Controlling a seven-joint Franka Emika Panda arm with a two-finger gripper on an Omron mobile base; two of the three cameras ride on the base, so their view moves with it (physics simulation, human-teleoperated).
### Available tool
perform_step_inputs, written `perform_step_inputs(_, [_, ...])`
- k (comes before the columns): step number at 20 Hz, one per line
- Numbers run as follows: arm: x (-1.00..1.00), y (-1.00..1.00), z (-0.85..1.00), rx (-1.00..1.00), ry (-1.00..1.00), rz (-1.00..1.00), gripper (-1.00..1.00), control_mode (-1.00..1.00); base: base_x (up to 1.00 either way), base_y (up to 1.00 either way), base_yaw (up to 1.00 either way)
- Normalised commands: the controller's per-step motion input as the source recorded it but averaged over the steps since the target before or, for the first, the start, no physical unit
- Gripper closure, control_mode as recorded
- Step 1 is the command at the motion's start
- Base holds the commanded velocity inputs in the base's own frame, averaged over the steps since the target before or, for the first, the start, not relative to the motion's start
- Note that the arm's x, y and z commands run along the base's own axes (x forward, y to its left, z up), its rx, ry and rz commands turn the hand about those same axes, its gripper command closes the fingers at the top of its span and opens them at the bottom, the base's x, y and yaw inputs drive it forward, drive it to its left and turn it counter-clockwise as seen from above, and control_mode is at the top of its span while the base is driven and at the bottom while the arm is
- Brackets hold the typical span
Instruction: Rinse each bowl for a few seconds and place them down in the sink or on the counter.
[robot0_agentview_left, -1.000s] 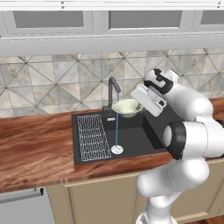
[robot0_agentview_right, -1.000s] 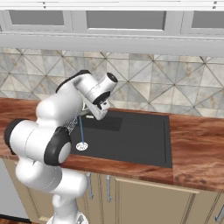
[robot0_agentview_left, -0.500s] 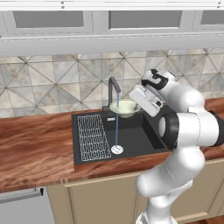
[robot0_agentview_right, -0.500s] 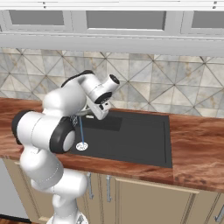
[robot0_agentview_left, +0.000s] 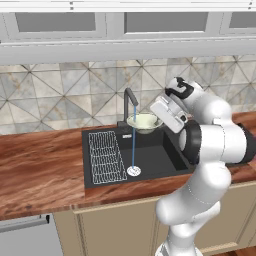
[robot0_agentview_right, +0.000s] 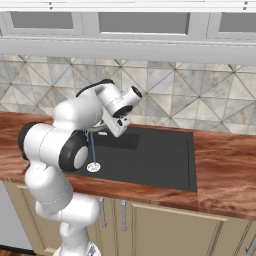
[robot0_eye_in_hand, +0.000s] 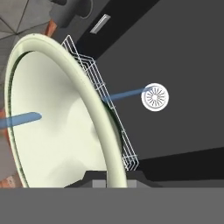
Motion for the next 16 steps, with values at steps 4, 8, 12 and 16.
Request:
perform_step_inputs(4, [-0.2,-0.25,0.08,0.03,0.0,0.01,1.0,-1.0,0.0,0.0,0.0])
perform_step_inputs(8, [-0.18,-0.22,0.16,0.0,0.0,0.0,1.0,-1.0,0.0,0.0,0.0])
perform_step_inputs(12, [-0.14,-0.19,0.16,0.0,0.0,-0.01,1.0,-1.0,0.0,0.0,0.0])
perform_step_inputs(16, [-0.12,-0.17,0.12,0.0,0.01,-0.07,1.0,-1.0,0.0,0.0,0.0])
